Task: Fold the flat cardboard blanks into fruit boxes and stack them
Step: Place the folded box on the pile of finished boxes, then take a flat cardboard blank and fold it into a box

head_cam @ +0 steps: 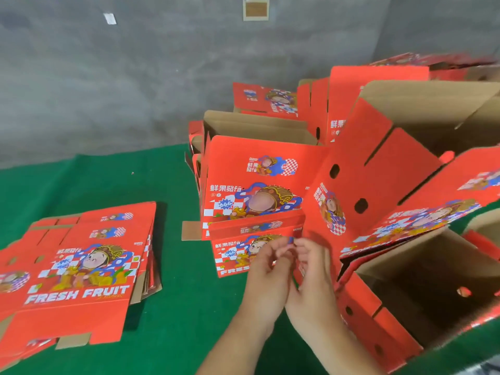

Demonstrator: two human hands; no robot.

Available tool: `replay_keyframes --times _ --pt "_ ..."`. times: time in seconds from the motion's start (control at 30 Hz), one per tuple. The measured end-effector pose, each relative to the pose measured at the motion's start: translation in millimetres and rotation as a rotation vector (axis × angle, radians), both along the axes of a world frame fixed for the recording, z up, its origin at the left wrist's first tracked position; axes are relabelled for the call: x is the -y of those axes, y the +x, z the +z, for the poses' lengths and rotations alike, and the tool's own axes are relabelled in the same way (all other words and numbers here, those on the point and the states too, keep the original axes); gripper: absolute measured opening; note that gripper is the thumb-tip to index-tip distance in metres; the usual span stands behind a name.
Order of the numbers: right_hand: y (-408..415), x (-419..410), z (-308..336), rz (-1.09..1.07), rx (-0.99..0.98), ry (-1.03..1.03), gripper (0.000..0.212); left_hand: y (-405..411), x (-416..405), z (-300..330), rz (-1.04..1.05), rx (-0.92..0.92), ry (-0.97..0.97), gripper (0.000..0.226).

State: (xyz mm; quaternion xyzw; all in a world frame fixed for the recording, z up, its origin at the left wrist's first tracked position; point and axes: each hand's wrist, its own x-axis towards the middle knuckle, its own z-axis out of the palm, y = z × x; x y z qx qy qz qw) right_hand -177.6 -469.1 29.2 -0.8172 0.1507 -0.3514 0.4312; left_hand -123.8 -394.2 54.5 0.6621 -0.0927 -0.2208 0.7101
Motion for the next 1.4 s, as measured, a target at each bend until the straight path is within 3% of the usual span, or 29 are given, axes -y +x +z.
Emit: replay_keyframes --times 0.17,0.4,0.63,0.77,0.83,0.9,0.97,1.03,1.1,1.17,1.3,1.4 --pt "35.2 -36.0 0.2 0.093 -0.057 0.019 0.063 23.4 -41.3 -10.4 0.100 -0.035 -0.017 0.026" --pt "103.0 -141.7 -22.1 0.359 -0.332 0.054 0.048 75.0 -158.2 -35.8 0.301 -0.140 -0.012 0.024" --pt "165.2 -250.6 -51.7 0.553 -0.528 0.125 0.073 135.6 -266.2 -68.3 0.394 -0.229 -0.006 0.017" --pt "201.3 -301.6 -75.2 0.497 -0.546 0.341 0.049 167.5 -311.1 -89.4 0.427 -0.288 0.031 0.014" --pt "216.3 -320.8 -91.1 0.414 -0.592 0.511 0.037 182.2 -331.3 -104.0 0.437 -0.267 0.126 0.016" --pt "225.0 -331.7 -108.5 0.250 -0.805 0.600 0.050 193.5 -355.3 -125.6 0.409 -0.197 0.334 0.021" --pt "225.8 -339.2 -128.2 0.145 -0.966 0.818 0.061 200.6 -384.2 -154.4 0.233 0.018 0.819 0.041" --pt "221.1 -344.4 -138.3 0.106 -0.956 1.011 0.053 196.3 -407.4 -178.2 -0.049 0.272 1.179 0.058" --pt "216.9 -345.2 -143.2 0.057 -0.948 1.024 0.038 187.7 -421.2 -189.2 -0.224 0.432 1.253 0.067" --pt "215.7 -341.7 -143.6 0.036 -0.961 0.989 0.022 184.5 -430.1 -192.7 -0.260 0.491 1.216 0.077" --pt "208.4 -320.2 -130.3 0.005 -0.843 0.953 0.015 198.8 -438.9 -185.5 -0.403 0.707 1.241 0.106" --pt "199.8 -294.5 -107.9 0.007 -0.756 0.776 0.021 208.6 -448.0 -175.3 -0.229 0.681 1.375 0.100"
